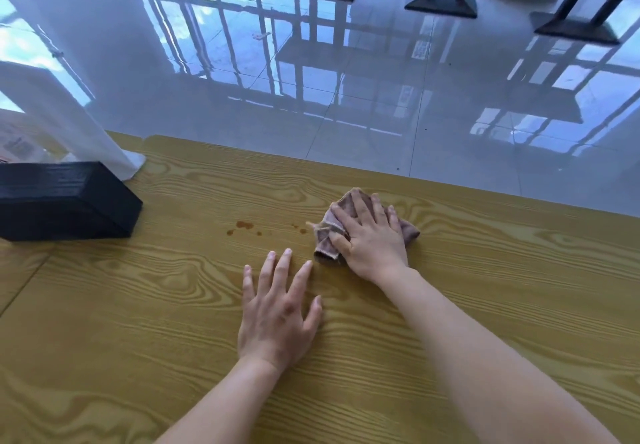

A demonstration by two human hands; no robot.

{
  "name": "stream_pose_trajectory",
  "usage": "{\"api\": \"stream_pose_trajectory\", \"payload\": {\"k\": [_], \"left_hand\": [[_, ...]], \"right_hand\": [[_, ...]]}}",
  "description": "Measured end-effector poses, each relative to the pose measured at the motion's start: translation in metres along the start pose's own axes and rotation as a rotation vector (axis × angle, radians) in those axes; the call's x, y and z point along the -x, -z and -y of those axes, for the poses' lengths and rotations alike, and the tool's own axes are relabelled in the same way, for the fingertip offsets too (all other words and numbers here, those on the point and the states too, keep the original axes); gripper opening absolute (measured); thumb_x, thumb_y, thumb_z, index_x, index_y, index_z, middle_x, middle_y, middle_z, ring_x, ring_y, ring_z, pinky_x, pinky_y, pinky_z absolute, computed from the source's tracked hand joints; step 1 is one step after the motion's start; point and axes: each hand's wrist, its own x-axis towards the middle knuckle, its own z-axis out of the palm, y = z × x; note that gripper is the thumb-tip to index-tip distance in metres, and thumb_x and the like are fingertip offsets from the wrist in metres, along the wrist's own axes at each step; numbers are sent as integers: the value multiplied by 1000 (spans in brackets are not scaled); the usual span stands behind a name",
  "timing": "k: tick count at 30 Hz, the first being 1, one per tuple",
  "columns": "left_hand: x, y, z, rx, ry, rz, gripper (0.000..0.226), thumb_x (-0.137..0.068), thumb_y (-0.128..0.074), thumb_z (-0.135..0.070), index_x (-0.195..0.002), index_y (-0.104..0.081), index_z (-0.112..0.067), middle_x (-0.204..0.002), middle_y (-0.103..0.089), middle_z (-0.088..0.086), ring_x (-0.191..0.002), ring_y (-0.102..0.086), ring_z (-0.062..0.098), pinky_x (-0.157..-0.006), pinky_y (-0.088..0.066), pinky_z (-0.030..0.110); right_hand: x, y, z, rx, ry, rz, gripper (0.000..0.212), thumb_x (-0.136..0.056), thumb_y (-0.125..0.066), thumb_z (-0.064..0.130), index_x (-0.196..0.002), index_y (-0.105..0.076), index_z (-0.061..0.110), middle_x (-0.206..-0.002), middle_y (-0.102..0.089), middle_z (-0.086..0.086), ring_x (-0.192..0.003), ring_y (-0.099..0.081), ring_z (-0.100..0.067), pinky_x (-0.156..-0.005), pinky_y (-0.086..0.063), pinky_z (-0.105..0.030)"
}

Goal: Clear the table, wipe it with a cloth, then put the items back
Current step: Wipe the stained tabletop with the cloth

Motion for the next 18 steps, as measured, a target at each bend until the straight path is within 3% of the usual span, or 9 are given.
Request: {"api": "stream_pose_trajectory", "payload": {"k": [2, 4, 7, 9, 10, 12, 15, 18], "left_hand": [[0, 1, 0, 6, -6, 2, 61, -88, -36, -57, -143, -41, -32, -158, -30, 4, -149, -17, 25, -118, -13, 59], [-1, 1, 0, 8, -3, 6, 61, -88, -36, -57, -143, -41, -30, -158, -30, 4, -149, -17, 25, -118, -13, 59], [-1, -1, 0, -1, -8, 6, 61, -89, -36, -57, -143, -41, -29, -157, -31, 6, -148, -18, 27, -118, -13, 60], [-1, 0, 0, 2, -13, -7, 61, -89, -35, -57, -143, -40, -29, -157, -31, 6, -149, -17, 27, -118, -12, 61], [-2, 1, 0, 9, -11, 1, 61, -89, -35, -57, -143, -40, -29, -157, -30, 6, -149, -16, 27, -118, -11, 61], [-2, 1, 0, 30, -6, 22, 61, -89, -35, -57, -143, -40, -29, -158, -29, 5, -149, -14, 26, -119, -8, 59], [-1, 5, 10, 134, -29, 0, 61, -86, -38, -56, -139, -48, -29, -157, -33, 1, -148, -18, 20, -121, -8, 52], [4, 15, 50, 105, -25, -32, 60, -86, -34, -56, -135, -53, -27, -153, -40, 3, -145, -26, 21, -120, -12, 51]], "right_hand": [[44, -4, -9, 26, 206, -7, 59, -93, -20, 65, -150, -4, 54, -163, 16, 12, -150, 18, -19, -120, 9, -46], [70, -1, -41, 85, 238, 22, 62, -90, -15, 69, -149, 2, 56, -161, 21, 13, -148, 21, -16, -121, 9, -44], [39, 9, -80, 74, -98, 29, 66, -88, -9, 70, -151, -1, 51, -161, 21, 10, -150, 15, -19, -121, 4, -46], [6, 11, -71, -13, -368, -11, 66, -91, -12, 68, -153, -3, 46, -163, 18, 7, -150, 14, -24, -121, 4, -49], [-4, 9, -56, -38, -410, -19, 66, -92, -13, 67, -153, -3, 44, -163, 17, 5, -150, 14, -27, -120, 5, -51], [2, 1, -21, -23, -289, -21, 65, -93, -16, 67, -152, -3, 46, -163, 19, 5, -149, 17, -28, -120, 9, -51], [60, -13, 8, 45, 71, -27, 65, -90, -20, 69, -151, -5, 51, -163, 17, 9, -150, 17, -23, -120, 8, -49], [63, -7, -11, 96, 147, 26, 66, -90, -18, 71, -150, -1, 52, -161, 22, 12, -148, 21, -17, -121, 7, -46]]}}
